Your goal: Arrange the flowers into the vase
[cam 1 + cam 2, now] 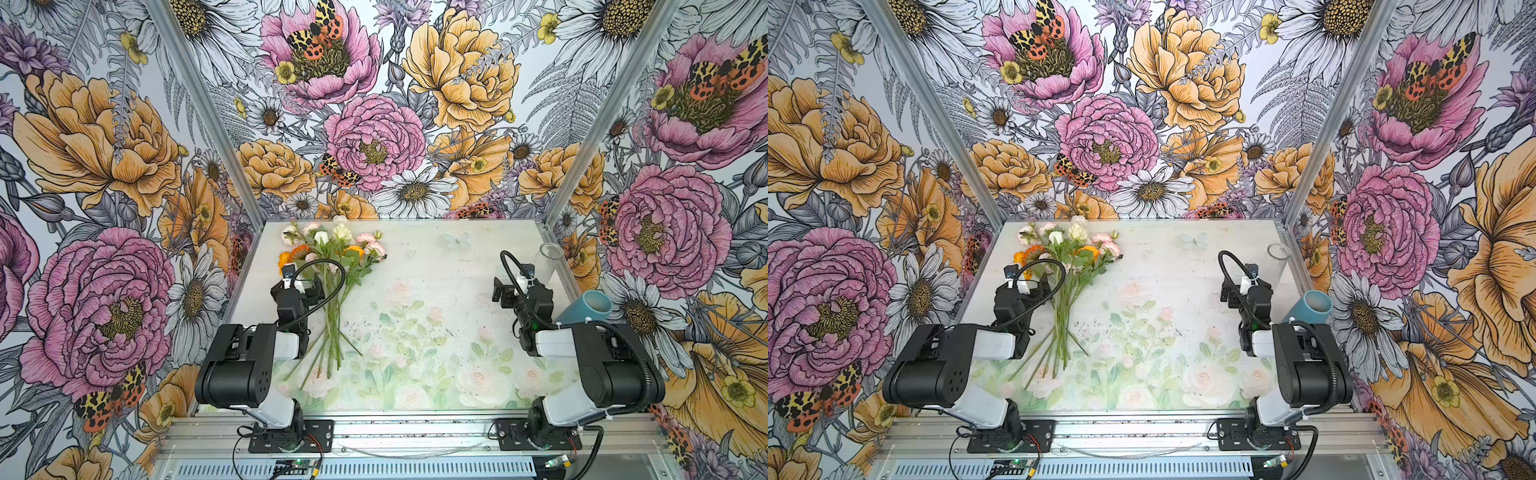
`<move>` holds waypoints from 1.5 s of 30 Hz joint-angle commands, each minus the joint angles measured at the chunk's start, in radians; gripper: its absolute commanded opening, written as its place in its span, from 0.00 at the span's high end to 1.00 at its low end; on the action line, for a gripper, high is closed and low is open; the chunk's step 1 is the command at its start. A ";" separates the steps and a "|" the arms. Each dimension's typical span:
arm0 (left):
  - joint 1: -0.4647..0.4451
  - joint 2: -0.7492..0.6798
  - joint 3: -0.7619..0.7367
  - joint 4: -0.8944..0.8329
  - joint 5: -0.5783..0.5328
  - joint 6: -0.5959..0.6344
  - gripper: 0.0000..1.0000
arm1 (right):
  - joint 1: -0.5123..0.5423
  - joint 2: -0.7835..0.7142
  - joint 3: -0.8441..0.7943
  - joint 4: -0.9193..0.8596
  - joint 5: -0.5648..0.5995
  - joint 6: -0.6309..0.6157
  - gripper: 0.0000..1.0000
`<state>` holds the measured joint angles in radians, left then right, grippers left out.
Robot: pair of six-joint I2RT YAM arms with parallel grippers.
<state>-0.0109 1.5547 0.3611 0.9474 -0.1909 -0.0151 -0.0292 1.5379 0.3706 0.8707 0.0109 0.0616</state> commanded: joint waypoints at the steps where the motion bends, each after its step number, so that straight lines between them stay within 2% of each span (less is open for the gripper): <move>1: -0.004 -0.002 0.011 0.007 -0.012 0.015 0.01 | 0.006 -0.001 0.016 0.011 -0.006 -0.005 0.01; 8: 0.016 -0.004 0.007 0.011 0.032 0.005 0.01 | 0.005 -0.002 0.012 0.019 -0.010 -0.007 0.01; 35: 0.023 -0.012 0.008 0.006 0.040 -0.002 0.01 | 0.007 -0.026 0.008 0.016 -0.037 -0.020 0.01; 37: 0.020 -0.067 0.016 -0.055 0.012 -0.006 0.01 | 0.006 -0.092 0.024 -0.070 -0.060 -0.025 0.01; 39: -0.002 -0.151 0.038 -0.164 -0.090 -0.006 0.01 | 0.009 -0.178 0.047 -0.186 -0.077 -0.034 0.00; 41: -0.062 -0.244 0.065 -0.281 -0.236 0.005 0.01 | 0.015 -0.278 0.068 -0.278 -0.089 -0.025 0.00; 45: -0.211 -0.398 0.170 -0.594 -0.393 -0.015 0.01 | 0.040 -0.438 0.192 -0.582 -0.138 0.007 0.01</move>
<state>-0.1421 1.2289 0.4614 0.5865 -0.4152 -0.0193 -0.0105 1.1801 0.4732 0.5121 -0.0780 0.0490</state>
